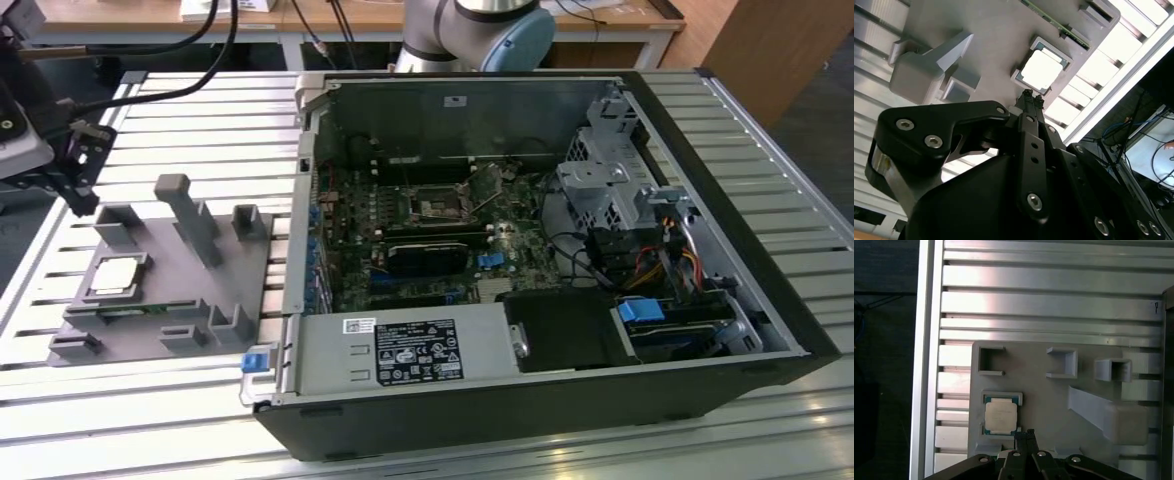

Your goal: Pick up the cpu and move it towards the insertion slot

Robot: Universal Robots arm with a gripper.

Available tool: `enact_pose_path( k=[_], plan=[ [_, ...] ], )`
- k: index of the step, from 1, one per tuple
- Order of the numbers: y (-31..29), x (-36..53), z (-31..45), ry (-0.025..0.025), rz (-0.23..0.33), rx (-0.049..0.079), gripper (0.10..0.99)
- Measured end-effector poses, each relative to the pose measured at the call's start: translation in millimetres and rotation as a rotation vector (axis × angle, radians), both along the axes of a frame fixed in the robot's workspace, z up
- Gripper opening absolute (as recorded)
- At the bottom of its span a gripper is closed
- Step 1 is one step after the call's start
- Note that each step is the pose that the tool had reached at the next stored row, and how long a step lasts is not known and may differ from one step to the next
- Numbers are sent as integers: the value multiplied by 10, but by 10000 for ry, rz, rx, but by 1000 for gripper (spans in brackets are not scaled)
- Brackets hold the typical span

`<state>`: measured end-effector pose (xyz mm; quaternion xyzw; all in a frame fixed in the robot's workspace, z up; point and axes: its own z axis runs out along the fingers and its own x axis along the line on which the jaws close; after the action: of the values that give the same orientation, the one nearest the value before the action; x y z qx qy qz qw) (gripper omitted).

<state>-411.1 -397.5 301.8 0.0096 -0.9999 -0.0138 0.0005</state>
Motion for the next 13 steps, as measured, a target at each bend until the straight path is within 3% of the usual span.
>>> enact_pose_path(
  k=[3, 5, 6, 8, 13],
  plan=[
    [0, -1, -14, 1, 0, -2, 169],
    [0, -1, -21, 0, 0, -8, 294],
    [0, -2, -27, -1, 0, -11, 294],
    [0, -7, -37, 1, -1, -18, 408],
    [0, -45, -80, 0, 0, -22, 529]
  ],
)
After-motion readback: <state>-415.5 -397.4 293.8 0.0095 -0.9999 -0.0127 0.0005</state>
